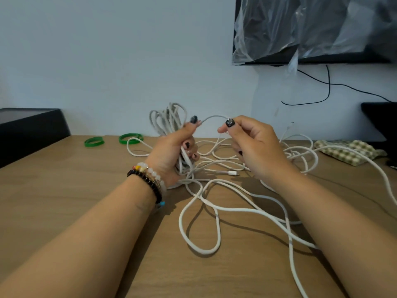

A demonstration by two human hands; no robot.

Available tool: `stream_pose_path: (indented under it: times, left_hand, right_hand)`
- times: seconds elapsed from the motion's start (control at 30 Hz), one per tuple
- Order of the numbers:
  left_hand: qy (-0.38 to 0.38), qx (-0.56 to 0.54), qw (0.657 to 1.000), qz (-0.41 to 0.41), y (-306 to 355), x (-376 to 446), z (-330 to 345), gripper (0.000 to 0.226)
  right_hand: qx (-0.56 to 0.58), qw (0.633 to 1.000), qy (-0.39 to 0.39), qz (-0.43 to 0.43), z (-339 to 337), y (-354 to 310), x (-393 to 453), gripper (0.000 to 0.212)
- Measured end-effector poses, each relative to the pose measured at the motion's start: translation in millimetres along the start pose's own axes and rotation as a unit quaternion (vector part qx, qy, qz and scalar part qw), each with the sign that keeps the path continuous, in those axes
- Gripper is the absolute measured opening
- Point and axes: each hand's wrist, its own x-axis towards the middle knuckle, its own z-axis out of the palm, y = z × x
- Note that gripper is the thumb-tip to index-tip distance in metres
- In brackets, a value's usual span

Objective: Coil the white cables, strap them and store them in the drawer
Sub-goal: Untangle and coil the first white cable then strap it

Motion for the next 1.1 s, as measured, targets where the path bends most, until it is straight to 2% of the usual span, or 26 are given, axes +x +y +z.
stream_pose_path:
  times: [0.13,0.17,0.23,0.33,0.43,0.53,0.6,0.67,0.8,0.93,1.03,1.1]
  left_hand:
    - [-0.063,0.041,0.995,-0.061,-10,-1,4,0.036]
    - [-0.074,0.045,0.994,-0.069,-11,-1,4,0.035]
    - [-0.086,0.062,0.992,-0.065,-12,-1,3,0.017]
    - [-0.065,0.035,0.996,-0.042,-9,-1,2,0.021]
    - [-0.012,-0.042,0.999,0.006,-2,0,2,0.017]
    - [0.027,-0.079,0.996,0.036,4,2,-2,0.018]
    - [0.027,-0.042,0.998,0.038,4,3,-4,0.021]
    - [0.022,0.039,0.998,0.040,0,3,-4,0.028]
    - [0.001,0.142,0.990,0.016,-9,0,3,0.040]
    - [-0.040,0.171,0.984,0.020,-13,0,4,0.040]
    - [-0.038,0.179,0.983,0.030,-16,0,5,0.046]
    - [-0.028,0.164,0.986,0.015,-15,-1,6,0.040]
  right_hand:
    - [0.004,0.999,-0.002,-0.046,6,0,-2,0.033]
    - [0.005,0.999,-0.002,-0.051,7,0,-2,0.034]
    - [-0.014,0.998,0.000,-0.054,6,-1,-2,0.033]
    - [-0.019,0.999,0.029,-0.031,1,-1,1,0.029]
    - [-0.007,0.997,0.070,-0.015,-3,2,4,0.017]
    - [-0.006,0.997,0.077,-0.019,-1,5,4,0.016]
    - [-0.014,0.996,0.079,-0.032,1,6,3,0.018]
    - [-0.016,0.996,0.078,-0.045,2,6,2,0.019]
    - [-0.038,0.996,0.039,-0.064,7,8,-1,0.020]
    - [-0.028,0.999,0.009,-0.026,15,11,-4,0.015]
    - [-0.025,0.999,0.022,-0.004,18,13,-5,0.014]
    - [-0.047,0.998,0.029,-0.003,19,13,-5,0.017]
